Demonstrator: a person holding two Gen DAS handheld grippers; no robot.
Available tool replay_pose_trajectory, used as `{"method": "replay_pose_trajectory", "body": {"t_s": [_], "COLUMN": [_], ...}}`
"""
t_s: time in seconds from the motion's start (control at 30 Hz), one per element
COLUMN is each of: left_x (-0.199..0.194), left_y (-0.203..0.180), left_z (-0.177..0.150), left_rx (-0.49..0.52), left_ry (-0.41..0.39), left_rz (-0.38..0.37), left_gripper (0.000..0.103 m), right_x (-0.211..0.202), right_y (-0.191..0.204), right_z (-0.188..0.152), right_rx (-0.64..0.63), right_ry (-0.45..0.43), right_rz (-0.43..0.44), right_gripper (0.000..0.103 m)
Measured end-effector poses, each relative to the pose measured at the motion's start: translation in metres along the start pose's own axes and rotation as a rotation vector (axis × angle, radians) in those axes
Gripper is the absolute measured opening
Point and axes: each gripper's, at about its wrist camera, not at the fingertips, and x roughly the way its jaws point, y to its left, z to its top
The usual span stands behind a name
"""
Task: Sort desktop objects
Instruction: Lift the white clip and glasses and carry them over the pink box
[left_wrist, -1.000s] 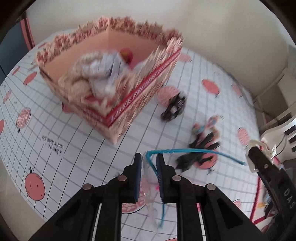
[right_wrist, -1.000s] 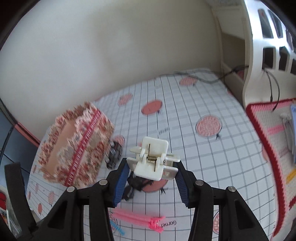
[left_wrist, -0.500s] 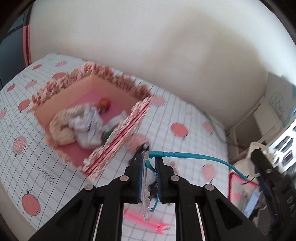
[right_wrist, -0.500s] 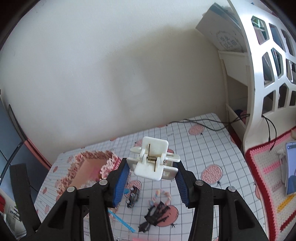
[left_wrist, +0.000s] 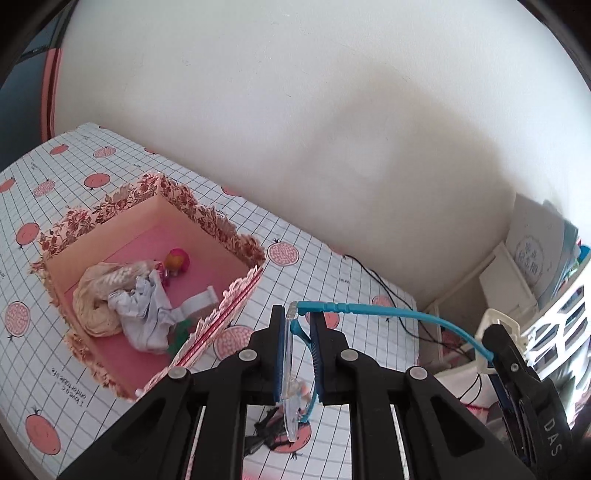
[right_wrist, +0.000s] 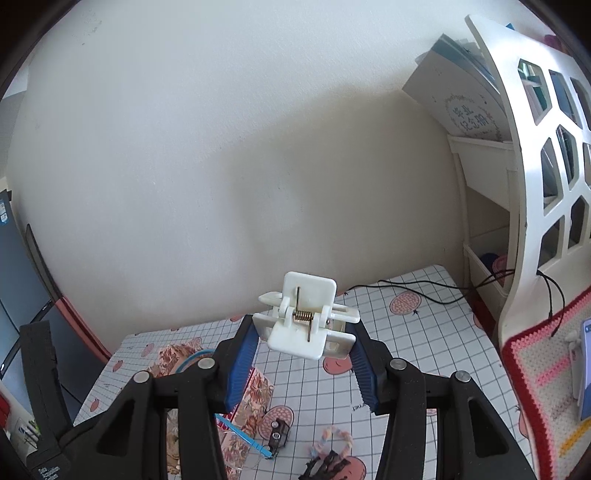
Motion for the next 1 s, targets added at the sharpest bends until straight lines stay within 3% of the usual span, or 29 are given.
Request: {"method": "replay_pose_trajectory", "body": {"t_s": [0.5,0.73,1.0], "left_x": [-0.008,-0.035,-0.063], "left_y": [0.033,0.077,0.154], "left_z": [0.019,0.035,0.050], "left_rx": [-0.080,-0.192,-0.336], "left_ry": [-0.067,-0.125,-0.207], "left_rz": [-0.023,-0.054,0.004], "left_gripper": [0.013,0.013,0.013], "right_x": [0.022,0.019,0.024], "right_y": [0.029,0.074,0.130], "right_z": [-0.013,-0.024,-0.051], "right_rx": [-0.074,-0.138,-0.225], "right_ry": [0.067,0.079,0.118], "right_rz": [0.013,0.080,0.152], "right_gripper": [0.052,0.052,0.051]}}
